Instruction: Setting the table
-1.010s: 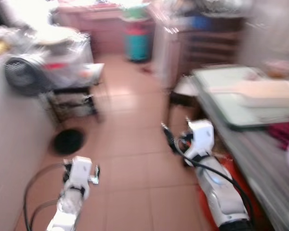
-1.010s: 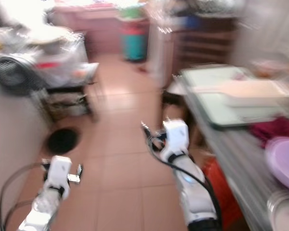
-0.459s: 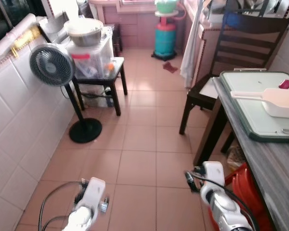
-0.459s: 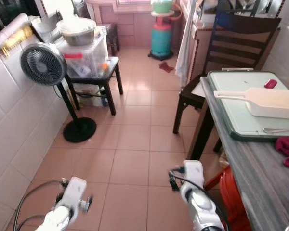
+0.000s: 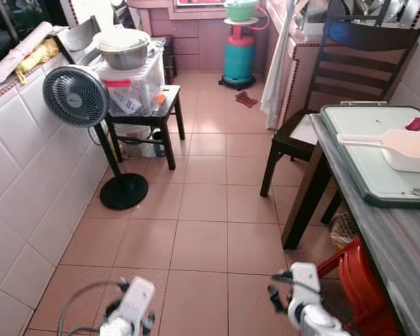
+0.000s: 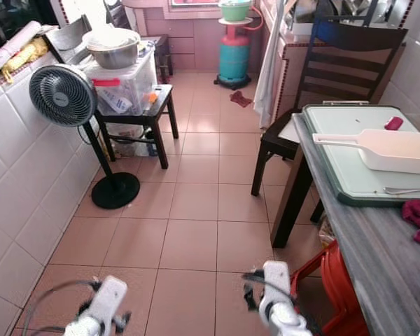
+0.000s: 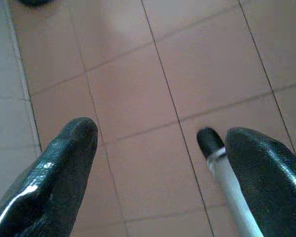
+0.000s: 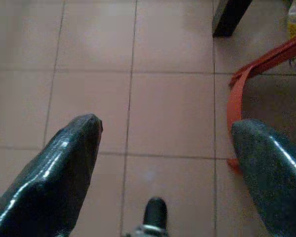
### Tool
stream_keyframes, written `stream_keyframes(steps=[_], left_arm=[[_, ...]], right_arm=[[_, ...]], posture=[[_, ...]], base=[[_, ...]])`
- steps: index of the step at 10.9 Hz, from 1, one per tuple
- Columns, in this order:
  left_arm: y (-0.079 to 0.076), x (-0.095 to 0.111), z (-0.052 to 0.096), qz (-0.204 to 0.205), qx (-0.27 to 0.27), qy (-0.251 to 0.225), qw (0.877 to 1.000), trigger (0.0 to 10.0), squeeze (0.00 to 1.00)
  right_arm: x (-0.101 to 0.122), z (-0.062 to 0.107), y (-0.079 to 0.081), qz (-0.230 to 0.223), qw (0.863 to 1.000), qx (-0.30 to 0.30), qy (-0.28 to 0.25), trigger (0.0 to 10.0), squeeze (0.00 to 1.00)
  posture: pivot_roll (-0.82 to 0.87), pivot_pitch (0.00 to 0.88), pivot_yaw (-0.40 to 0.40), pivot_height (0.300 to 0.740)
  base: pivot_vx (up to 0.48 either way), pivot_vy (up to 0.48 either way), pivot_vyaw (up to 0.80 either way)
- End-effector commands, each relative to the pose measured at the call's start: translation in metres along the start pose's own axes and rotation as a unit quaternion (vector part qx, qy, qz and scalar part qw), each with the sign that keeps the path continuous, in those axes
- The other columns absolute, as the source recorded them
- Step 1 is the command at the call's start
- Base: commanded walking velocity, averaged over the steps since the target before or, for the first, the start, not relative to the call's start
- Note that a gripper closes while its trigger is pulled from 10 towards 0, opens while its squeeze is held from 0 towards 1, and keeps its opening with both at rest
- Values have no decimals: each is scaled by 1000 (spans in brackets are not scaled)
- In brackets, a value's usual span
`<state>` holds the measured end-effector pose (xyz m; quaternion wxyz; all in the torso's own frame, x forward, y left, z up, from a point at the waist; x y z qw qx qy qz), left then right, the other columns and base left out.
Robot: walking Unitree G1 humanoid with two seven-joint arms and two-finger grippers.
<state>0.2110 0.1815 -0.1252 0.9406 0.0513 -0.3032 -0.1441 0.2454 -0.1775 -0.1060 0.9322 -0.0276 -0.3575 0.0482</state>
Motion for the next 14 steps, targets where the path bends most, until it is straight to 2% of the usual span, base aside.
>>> stream_keyframes(steps=[1, 2, 4, 6, 8, 10, 13, 14], left_arm=[[-1, -8, 1, -6, 2, 14, 1000, 10000, 0], [-5, -11, 1, -7, 0, 18, 1000, 10000, 0], [-12, -12, 1, -13, -2, 23, 1000, 10000, 0], [-7, -8, 1, -13, -1, 15, 1000, 10000, 0], [-8, -8, 1, -16, -2, 15, 1000, 10000, 0], [-7, -7, 1, -27, -2, 14, 1000, 10000, 0], [-6, -6, 0, -33, 1, 13, 999, 10000, 0], [-5, -6, 1, -35, 0, 14, 999, 10000, 0]], right_arm=[[-2, 0, 3, 1, 1000, 0, 4, 10000, 0], [-2, 0, 6, -11, 1000, 11, 0, 10000, 0], [-8, 1, 6, 3, 1000, 15, 15, 10000, 0], [-12, 2, 3, 24, 999, 34, 20, 10000, 0], [-12, 2, 0, 22, 999, 31, 19, 10000, 0], [-16, 3, 10, 14, 999, 45, 23, 10000, 0], [-19, 3, 8, 13, 999, 36, 31, 10000, 0], [-17, 3, 3, 44, 999, 17, 28, 10000, 0]], posture=[[-53, 0, 46, 740], [-50, 0, 45, 740], [-47, 0, 40, 740], [-52, 0, 33, 740], [-59, 0, 38, 740], [-59, 0, 38, 740], [-58, 0, 51, 740], [-59, 0, 56, 740]], base=[[0, 0, 0], [0, 0, 0], [0, 0, 0], [0, 257, 0], [0, 276, 0], [0, 354, 0], [0, 363, 0], [0, 364, 0]])
Point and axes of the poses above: a point about 5 cm out from each wrist's last joint towards the gripper, its own z axis pointing back from the gripper into the wrist, its own x axis along the axis of the wrist's last joint, y = z × x, the point moved 5 cm from there along -z, pointing out of the wrist towards the gripper, and after that the axes turned 8 degrees about z, right-handed, at the moved point
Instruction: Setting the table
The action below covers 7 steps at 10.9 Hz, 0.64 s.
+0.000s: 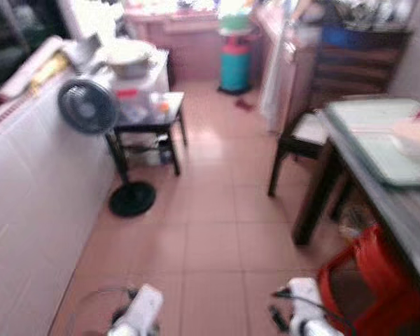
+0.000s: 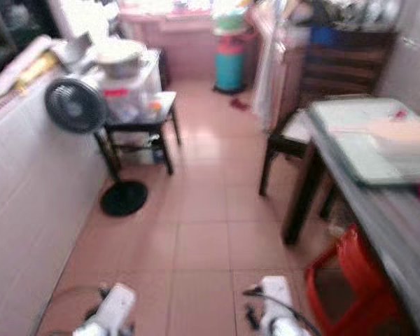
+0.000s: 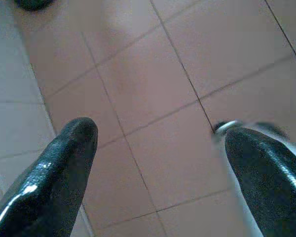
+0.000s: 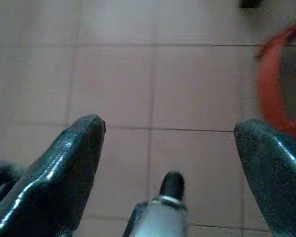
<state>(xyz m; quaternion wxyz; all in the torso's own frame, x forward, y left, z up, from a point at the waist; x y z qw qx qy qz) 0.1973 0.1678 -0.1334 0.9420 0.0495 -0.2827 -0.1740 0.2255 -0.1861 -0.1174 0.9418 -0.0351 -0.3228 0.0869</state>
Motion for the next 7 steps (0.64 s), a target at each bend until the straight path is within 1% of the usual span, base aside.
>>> stream_keyframes(steps=[1, 2, 4, 5, 7], left_arm=[[12, 4, 0, -8, 14, -4, 1000, 10000, 0], [12, 4, -1, -8, 13, -4, 1000, 10000, 0], [13, 5, -1, -11, 12, -5, 1000, 10000, 0], [13, 5, -1, -12, 12, -5, 1000, 10000, 0], [14, 5, -1, -13, 13, -4, 1000, 10000, 0]], right_arm=[[5, -1, 9, 0, 1000, 5, -8, 10000, 0], [2, -1, 11, -12, 1000, 10, -6, 10000, 0], [-1, -1, 17, -3, 1000, 14, 1, 10000, 0], [-1, 0, 16, -18, 1000, 13, 0, 10000, 0], [-2, 0, 14, -8, 1000, 13, -1, 10000, 0]], posture=[[-59, 0, 57, 740], [-59, 0, 57, 740], [-58, 0, 57, 740], [-57, 0, 57, 740], [-57, 0, 58, 740]], base=[[0, 371, 0], [0, 371, 0], [0, 373, 0], [0, 368, 0], [0, 369, 0]])
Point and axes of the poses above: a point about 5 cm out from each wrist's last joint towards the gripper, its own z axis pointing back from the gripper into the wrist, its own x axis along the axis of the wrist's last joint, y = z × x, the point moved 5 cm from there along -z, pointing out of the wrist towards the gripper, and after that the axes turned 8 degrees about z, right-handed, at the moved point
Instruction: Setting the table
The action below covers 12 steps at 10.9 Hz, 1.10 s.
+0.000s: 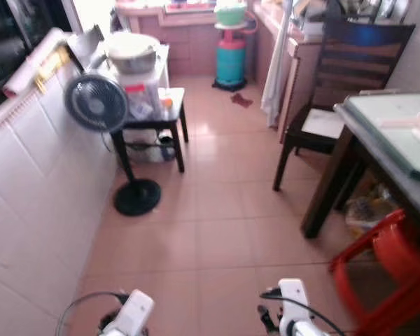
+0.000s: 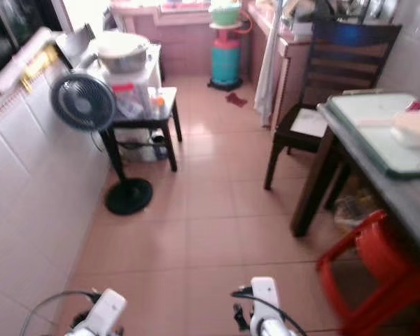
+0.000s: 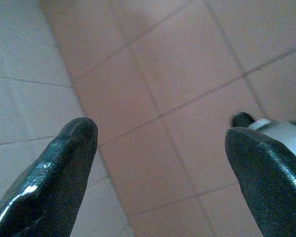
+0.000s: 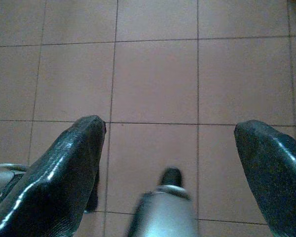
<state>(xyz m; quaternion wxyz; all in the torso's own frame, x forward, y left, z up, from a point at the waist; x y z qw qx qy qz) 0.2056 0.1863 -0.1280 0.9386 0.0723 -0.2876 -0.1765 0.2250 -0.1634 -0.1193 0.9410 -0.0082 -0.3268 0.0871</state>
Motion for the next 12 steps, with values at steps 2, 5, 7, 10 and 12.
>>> stream_keyframes(steps=[2, 5, 7, 10, 12], left_arm=[[-6, 4, -1, -6, -9, -3, 1000, 10000, 0], [-4, 5, -1, -12, -9, -5, 1000, 10000, 0], [-3, 5, -1, -16, -9, -5, 1000, 10000, 0], [-2, 5, -1, -14, -8, -6, 1000, 10000, 0], [-2, 5, -1, -19, -7, -7, 1000, 10000, 0]], right_arm=[[-4, 2, -12, 2, 1000, -10, 3, 10000, 0], [-3, 1, -9, 3, 1000, -6, 2, 10000, 0], [-3, 1, -9, 3, 1000, -6, 2, 10000, 0], [-3, 1, -7, 4, 1000, -4, 2, 10000, 0], [-2, 1, -6, 4, 1000, -3, 0, 10000, 0]], posture=[[-59, 0, 59, 740], [-61, 0, 62, 740], [-62, 0, 63, 740], [-61, 0, 64, 740], [-62, 0, 65, 740]], base=[[0, 371, 0], [0, 371, 0], [0, 403, 563], [0, 82, 696], [0, 0, 306]])
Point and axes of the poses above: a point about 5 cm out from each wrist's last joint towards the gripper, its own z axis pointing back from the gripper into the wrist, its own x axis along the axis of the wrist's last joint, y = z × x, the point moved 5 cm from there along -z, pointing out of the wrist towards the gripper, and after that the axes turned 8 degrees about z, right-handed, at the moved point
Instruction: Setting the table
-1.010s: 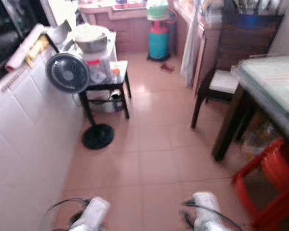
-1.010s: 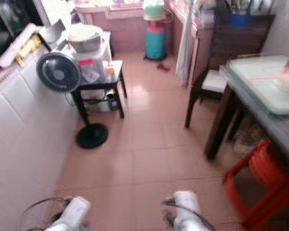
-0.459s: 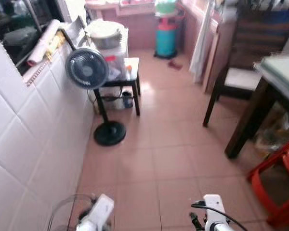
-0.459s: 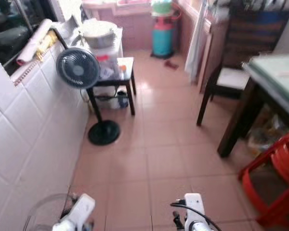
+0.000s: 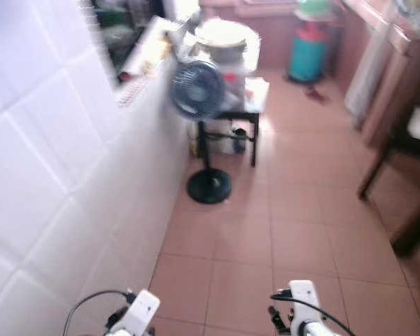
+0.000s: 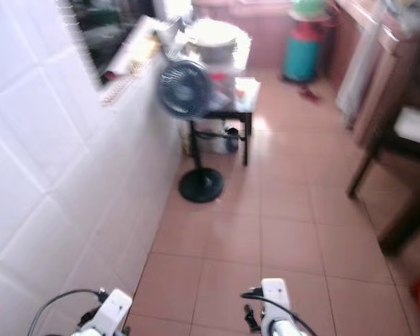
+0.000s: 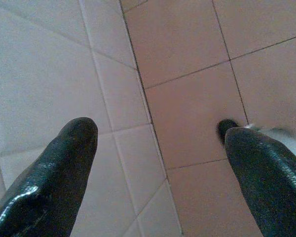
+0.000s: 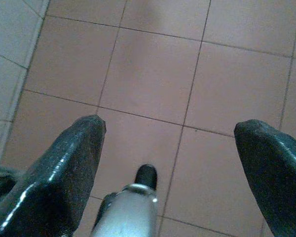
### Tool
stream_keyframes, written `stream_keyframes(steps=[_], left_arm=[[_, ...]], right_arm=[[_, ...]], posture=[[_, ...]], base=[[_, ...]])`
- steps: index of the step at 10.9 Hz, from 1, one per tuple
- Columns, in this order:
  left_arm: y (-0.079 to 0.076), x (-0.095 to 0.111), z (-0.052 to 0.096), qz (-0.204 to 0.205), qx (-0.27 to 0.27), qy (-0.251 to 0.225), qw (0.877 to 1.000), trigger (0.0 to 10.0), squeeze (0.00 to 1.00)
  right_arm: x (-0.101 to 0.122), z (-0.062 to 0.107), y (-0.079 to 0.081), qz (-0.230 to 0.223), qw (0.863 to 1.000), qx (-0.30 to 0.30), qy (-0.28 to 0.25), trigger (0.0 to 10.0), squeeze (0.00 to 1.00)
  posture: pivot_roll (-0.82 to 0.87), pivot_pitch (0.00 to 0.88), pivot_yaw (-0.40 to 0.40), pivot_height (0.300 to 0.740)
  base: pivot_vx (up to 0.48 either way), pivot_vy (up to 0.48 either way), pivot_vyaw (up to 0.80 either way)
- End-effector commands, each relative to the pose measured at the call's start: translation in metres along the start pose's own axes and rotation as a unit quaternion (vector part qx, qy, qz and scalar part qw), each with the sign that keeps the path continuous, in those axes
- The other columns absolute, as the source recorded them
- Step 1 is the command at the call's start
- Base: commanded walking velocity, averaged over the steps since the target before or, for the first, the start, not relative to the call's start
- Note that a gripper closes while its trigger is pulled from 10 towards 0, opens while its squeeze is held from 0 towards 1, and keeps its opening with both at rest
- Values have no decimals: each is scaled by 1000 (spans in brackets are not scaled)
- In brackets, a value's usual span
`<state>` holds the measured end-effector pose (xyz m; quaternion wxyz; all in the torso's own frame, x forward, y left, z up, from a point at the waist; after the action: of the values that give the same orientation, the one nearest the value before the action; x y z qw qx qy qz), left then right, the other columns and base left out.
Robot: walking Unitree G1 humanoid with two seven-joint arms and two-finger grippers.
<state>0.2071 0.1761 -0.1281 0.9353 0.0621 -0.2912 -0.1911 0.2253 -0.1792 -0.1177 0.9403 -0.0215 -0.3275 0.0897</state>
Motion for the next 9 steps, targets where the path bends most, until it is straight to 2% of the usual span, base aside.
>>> stream_keyframes(steps=[1, 6, 9], left_arm=[[6, 1, 0, -5, 3, -2, 1000, 10000, 0], [1, -1, 0, 11, -16, 1, 1000, 10000, 0], [-3, -1, 1, 19, -34, 2, 999, 10000, 0]], right_arm=[[1, -1, 10, 1, 1000, 10, -1, 10000, 0], [-5, 1, 4, -4, 1000, 3, 5, 10000, 0], [-8, 1, 3, -1, 1000, 1, 12, 10000, 0]], posture=[[-62, 0, 61, 740], [-65, 0, 55, 740], [-71, 0, 52, 740]], base=[[0, 0, 0], [0, 0, 0], [0, 0, -788]])
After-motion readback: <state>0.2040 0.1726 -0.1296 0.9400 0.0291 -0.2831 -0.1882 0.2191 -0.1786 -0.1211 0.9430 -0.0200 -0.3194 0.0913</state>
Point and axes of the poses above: a point about 5 cm out from each wrist's last joint towards the gripper, its own z axis pointing back from the gripper into the wrist, its own x axis along the axis of the wrist's last joint, y = z × x, the point moved 5 cm from there along -z, pointing out of the wrist towards the gripper, and after that the axes turned 8 degrees about z, right-handed, at the moved point
